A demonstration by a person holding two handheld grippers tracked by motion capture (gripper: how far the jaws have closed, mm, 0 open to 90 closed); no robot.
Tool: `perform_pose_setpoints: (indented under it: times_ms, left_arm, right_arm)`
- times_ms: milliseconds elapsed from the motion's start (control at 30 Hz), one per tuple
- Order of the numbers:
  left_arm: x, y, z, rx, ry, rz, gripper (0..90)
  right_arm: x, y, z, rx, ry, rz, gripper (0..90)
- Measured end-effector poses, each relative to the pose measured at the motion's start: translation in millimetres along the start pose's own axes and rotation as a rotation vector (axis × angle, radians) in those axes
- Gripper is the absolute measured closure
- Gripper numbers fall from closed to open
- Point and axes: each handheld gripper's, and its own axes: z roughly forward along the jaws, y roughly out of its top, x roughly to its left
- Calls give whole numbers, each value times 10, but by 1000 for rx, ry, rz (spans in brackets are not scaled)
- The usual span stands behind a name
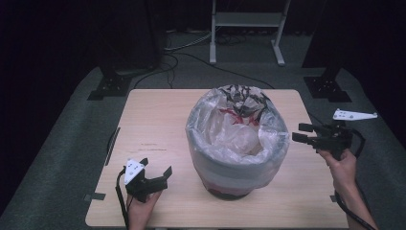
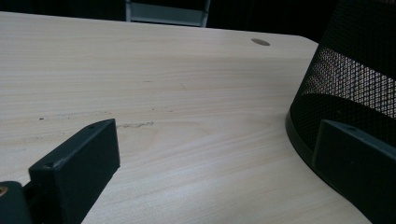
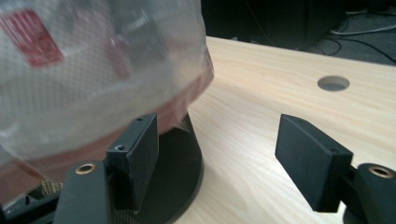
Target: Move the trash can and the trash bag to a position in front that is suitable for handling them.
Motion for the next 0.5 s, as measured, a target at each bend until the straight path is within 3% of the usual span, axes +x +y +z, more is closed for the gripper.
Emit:
perform_pose_setpoints:
  times_ms: [500]
  left_arm:
    - [6,4,7,-1,5,2,0]
  right_arm:
    - [-156,-515,-46,-3,-20,87,294]
